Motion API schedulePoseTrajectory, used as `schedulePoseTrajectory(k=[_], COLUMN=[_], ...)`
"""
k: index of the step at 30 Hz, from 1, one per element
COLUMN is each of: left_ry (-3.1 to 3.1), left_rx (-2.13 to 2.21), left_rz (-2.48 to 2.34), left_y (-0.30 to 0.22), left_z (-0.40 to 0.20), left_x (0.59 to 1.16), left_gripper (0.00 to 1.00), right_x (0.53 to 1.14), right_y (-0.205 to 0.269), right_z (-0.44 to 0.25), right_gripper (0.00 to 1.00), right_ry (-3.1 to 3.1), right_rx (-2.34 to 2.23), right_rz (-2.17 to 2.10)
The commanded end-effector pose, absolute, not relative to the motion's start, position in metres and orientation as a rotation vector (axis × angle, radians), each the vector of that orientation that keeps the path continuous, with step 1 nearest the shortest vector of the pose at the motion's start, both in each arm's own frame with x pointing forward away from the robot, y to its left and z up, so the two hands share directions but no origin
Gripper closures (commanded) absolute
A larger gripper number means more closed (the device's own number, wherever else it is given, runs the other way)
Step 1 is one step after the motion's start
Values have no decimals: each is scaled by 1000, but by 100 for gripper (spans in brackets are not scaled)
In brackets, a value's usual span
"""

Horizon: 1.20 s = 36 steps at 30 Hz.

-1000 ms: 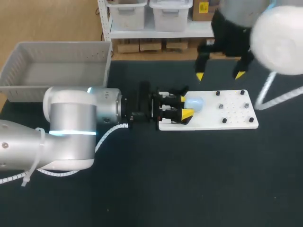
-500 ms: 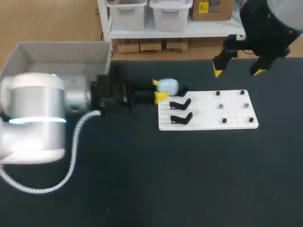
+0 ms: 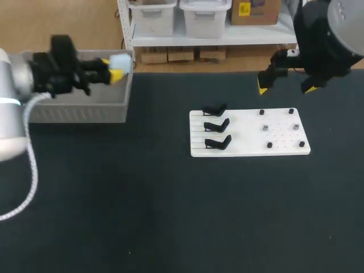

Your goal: Pick up each earbud case from the left stands, insert the matching earbuds, close the lid, and place the case in the box.

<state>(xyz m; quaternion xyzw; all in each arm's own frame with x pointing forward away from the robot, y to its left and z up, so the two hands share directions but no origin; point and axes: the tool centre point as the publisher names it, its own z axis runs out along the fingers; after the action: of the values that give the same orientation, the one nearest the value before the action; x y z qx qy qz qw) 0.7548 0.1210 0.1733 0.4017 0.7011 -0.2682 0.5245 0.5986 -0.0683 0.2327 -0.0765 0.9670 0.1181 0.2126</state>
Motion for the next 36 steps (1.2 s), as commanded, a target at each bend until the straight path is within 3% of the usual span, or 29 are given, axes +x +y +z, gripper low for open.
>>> schedulePoseTrajectory(k=[1,12,22,23,24,25,36], left_ry=[1691,1758,1824,1825,1826,1832,1759], left_rx=[992,951,910,906,901,895,952], left_rz=[-688,-662,-641,-640,-641,-625,-651], left_y=[158,230,259,261,261,264,260], left_z=[166,139,125,124,125,126,146], left_x=[792,861,883,884,884,885,876], left_gripper=[100,100,98,77,18,0,0], right_x=[597,597,597,597,597,597,597], right_y=[-69,-69,-69,-69,-69,-69,-69], right_z=[231,231,231,231,231,231,231], right_gripper=[0,0,0,0,0,0,0], right_ry=[2667,2667,2667,2667,2667,2667,2667], right_rx=[-206,-206,-206,-206,-206,-206,-206], right_rz=[328,328,328,328,328,328,328])
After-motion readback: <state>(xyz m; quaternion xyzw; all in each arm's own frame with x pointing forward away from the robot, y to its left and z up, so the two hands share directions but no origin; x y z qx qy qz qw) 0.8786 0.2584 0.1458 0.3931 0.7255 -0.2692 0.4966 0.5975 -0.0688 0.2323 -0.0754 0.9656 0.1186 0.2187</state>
